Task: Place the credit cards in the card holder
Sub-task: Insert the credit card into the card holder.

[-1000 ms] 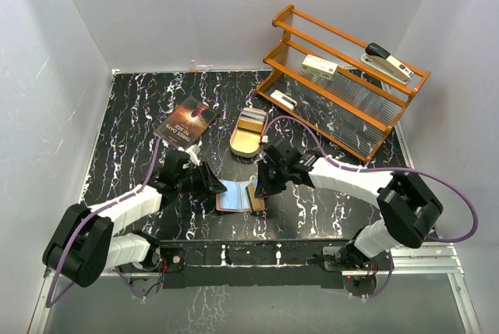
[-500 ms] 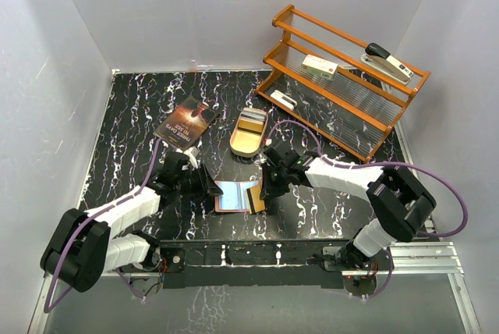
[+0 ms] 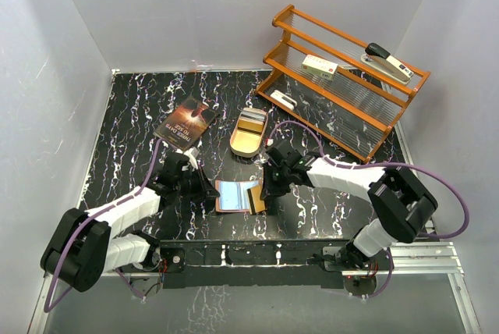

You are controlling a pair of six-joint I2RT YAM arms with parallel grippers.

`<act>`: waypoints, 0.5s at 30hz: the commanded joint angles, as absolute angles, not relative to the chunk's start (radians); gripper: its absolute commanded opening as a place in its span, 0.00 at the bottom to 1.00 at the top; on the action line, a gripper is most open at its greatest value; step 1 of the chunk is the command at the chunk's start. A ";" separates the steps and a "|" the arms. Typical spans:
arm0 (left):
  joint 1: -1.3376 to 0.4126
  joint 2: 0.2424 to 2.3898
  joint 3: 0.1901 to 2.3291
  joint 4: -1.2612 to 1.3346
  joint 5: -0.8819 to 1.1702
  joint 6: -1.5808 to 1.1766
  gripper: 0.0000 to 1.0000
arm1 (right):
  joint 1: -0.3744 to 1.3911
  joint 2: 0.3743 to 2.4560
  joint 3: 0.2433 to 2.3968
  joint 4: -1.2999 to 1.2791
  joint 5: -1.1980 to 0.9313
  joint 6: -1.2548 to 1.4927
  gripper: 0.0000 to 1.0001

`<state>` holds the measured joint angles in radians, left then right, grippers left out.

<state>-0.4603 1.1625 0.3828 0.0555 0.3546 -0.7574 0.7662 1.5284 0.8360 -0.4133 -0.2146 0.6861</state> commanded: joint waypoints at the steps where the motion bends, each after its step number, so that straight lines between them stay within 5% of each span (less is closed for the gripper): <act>1: -0.464 1.169 0.370 0.067 0.381 -0.741 0.00 | 0.763 1.461 0.884 -0.327 -0.302 0.705 0.00; 15: -0.462 1.179 0.362 0.098 0.420 -0.750 0.00 | 0.763 1.499 0.851 -0.159 -0.360 0.774 0.00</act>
